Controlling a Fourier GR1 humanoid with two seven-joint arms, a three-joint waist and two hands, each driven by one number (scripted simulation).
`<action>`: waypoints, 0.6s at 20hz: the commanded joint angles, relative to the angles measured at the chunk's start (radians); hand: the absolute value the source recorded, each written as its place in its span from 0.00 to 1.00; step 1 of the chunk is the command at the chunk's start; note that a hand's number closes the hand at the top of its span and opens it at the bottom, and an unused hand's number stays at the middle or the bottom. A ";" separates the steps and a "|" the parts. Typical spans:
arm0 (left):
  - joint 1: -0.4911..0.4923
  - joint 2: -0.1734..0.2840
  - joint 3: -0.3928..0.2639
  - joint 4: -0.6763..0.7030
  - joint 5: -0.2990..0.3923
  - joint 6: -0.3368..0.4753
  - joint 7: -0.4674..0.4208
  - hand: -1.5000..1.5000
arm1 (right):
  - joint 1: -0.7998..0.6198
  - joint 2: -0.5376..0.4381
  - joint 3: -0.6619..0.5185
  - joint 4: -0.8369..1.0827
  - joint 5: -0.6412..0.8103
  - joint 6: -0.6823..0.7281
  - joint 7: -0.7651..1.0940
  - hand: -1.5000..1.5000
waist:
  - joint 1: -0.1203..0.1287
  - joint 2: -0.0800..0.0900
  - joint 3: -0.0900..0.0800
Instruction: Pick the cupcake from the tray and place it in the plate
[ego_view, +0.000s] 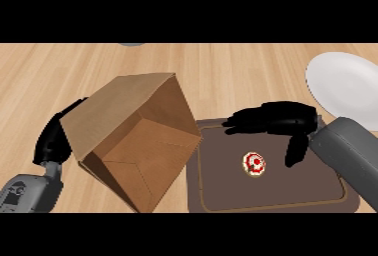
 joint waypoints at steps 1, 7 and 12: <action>0.027 -0.009 -0.023 -0.033 -0.039 0.033 0.071 0.50 | -0.009 0.026 0.028 -0.013 0.036 0.100 -0.029 0.00 | -0.002 0.003 -0.005; 0.043 0.002 0.018 -0.039 -0.051 0.005 0.063 0.50 | 0.014 0.059 0.027 -0.030 0.101 0.088 0.006 0.00 | -0.007 0.002 -0.005; 0.005 -0.057 0.004 0.013 -0.085 0.019 0.050 0.50 | -0.035 0.087 -0.012 0.031 0.135 0.105 -0.015 0.00 | -0.008 0.005 -0.005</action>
